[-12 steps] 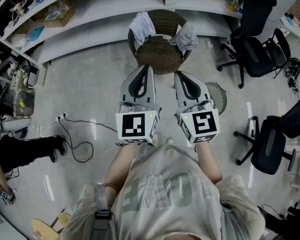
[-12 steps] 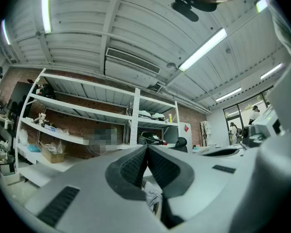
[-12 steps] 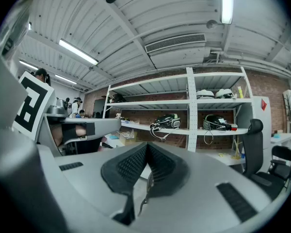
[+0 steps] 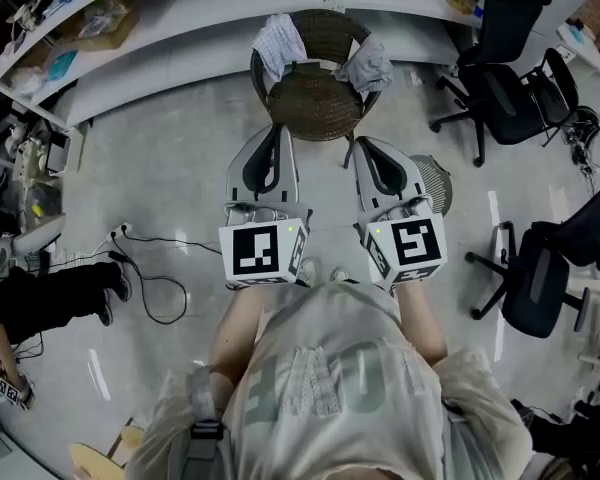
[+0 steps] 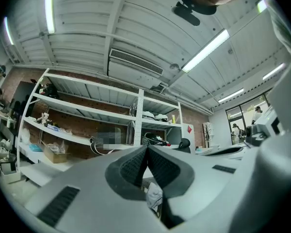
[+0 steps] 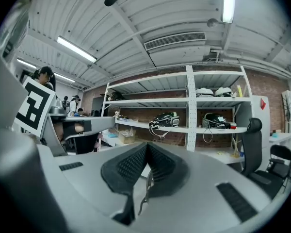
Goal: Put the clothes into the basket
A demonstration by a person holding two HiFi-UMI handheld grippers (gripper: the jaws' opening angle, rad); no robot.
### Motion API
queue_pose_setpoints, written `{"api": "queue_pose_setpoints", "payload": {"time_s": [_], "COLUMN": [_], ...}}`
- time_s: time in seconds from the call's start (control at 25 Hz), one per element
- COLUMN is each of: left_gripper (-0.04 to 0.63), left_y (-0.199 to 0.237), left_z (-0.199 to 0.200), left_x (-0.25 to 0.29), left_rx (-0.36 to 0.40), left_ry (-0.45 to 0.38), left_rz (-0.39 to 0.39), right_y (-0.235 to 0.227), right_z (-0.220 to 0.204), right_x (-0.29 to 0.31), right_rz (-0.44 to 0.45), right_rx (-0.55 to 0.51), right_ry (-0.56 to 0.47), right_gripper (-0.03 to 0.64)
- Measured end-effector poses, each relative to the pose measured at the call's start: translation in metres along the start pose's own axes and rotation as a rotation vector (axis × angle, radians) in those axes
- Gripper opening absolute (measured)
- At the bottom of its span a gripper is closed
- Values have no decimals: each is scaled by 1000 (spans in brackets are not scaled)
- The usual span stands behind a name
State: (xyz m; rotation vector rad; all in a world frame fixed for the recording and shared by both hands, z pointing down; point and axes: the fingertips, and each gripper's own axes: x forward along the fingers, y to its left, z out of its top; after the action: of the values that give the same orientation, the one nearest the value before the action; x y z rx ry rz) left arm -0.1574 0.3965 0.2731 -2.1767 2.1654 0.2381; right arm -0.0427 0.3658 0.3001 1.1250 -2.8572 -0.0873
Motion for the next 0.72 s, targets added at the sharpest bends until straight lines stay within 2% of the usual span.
{"api": "queue_pose_setpoints", "payload": {"time_s": [0.12,0.32,0.52,0.72], "left_gripper": [17,17,17,17], "left_y": [15,29,36,28], "left_z": [2,-1,-24,-28], "left_x": [-1,10,36,82], "left_rx": [-9,10,29,52], "left_ry": [-12,-24,-4,-44], "left_rz": [0,-33,-53,-87], "right_y": [4,-7,-33,-68], "right_z": [0,-4,-18,-24], "right_x": [5,11,14,54], "right_rz": [-6,-81,-129,-135], "right_rx": [3,13,25,1], "right_ry": [-8,-11,-7,-43], "right_gripper": [20,21,21,21]}}
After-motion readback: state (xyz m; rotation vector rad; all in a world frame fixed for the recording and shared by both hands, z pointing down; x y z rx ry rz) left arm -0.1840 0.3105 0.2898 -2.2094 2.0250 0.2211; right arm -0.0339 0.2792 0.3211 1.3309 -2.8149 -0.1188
